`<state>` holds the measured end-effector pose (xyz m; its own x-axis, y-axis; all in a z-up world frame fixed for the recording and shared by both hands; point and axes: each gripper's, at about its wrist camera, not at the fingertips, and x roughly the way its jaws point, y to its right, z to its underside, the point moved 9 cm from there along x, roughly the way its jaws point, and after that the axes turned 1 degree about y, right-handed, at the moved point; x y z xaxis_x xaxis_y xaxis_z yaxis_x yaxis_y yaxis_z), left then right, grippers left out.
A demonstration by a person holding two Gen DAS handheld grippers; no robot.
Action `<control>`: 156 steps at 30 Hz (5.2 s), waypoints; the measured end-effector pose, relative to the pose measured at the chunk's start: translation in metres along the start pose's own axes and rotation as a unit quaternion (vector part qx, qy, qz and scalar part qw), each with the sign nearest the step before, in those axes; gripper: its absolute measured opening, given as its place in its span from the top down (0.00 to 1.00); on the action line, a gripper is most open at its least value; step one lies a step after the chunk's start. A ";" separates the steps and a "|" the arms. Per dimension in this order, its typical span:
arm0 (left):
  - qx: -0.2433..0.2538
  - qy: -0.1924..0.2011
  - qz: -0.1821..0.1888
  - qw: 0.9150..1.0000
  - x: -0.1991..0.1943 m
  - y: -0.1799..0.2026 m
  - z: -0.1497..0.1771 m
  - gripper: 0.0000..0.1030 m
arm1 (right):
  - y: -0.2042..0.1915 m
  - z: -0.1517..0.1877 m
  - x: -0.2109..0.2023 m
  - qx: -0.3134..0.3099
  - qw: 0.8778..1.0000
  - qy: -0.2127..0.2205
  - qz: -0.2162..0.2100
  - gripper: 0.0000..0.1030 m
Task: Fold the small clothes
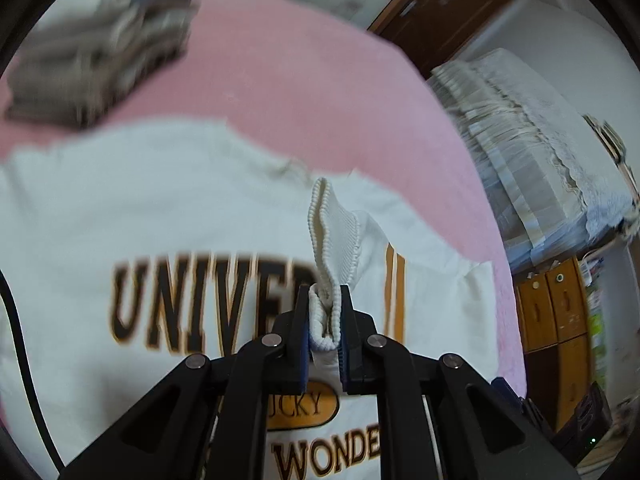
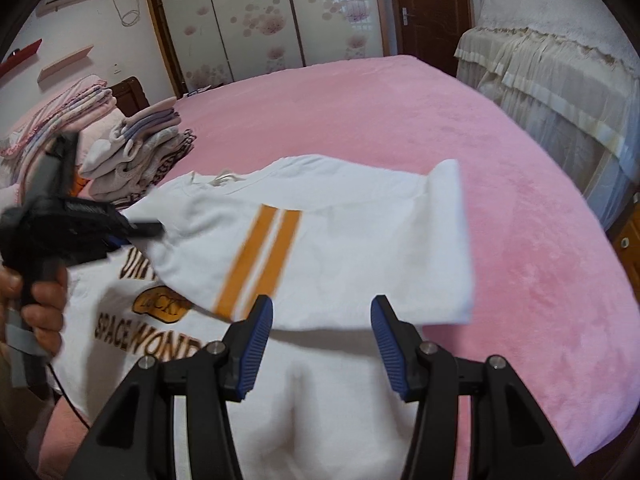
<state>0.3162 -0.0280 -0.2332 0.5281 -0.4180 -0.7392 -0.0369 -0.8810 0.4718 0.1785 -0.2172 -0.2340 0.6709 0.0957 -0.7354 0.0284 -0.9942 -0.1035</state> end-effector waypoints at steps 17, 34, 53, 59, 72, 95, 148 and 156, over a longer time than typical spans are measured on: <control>-0.001 0.073 -0.028 0.997 -0.050 -0.016 -0.052 0.92 | 0.062 0.020 0.060 -0.024 0.993 -0.056 0.098 0.46; -0.088 0.044 -0.090 0.991 -0.010 -0.119 -0.014 0.92 | 0.066 0.028 0.054 0.022 0.996 -0.057 0.058 0.79; -0.099 0.035 -0.131 0.986 0.017 -0.157 0.019 0.91 | 0.073 0.033 0.066 0.065 0.994 -0.057 0.071 0.90; -0.082 0.023 -0.117 0.989 0.007 -0.147 0.013 0.64 | 0.068 0.021 0.054 0.043 0.994 -0.078 0.060 0.82; -0.035 0.005 -0.090 0.995 -0.001 -0.145 -0.016 0.50 | 0.070 -0.049 0.029 -0.007 0.999 -0.039 0.007 0.51; -0.027 0.003 -0.120 0.992 0.040 -0.150 -0.017 0.89 | 0.085 -0.108 0.158 -0.060 0.995 -0.083 0.005 0.96; -0.058 0.013 -0.109 0.992 0.040 -0.154 -0.014 0.88 | 0.069 0.004 0.081 0.016 0.989 -0.129 -0.072 0.93; -0.056 0.013 -0.113 0.992 0.041 -0.154 -0.014 0.88 | 0.095 0.015 0.068 0.127 0.985 -0.092 -0.065 1.00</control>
<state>0.3552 0.0932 -0.3295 0.5347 -0.2048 -0.8199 0.1781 -0.9211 0.3462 0.2154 -0.3047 -0.3038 0.5266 0.2517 -0.8120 -0.0968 -0.9312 -0.3514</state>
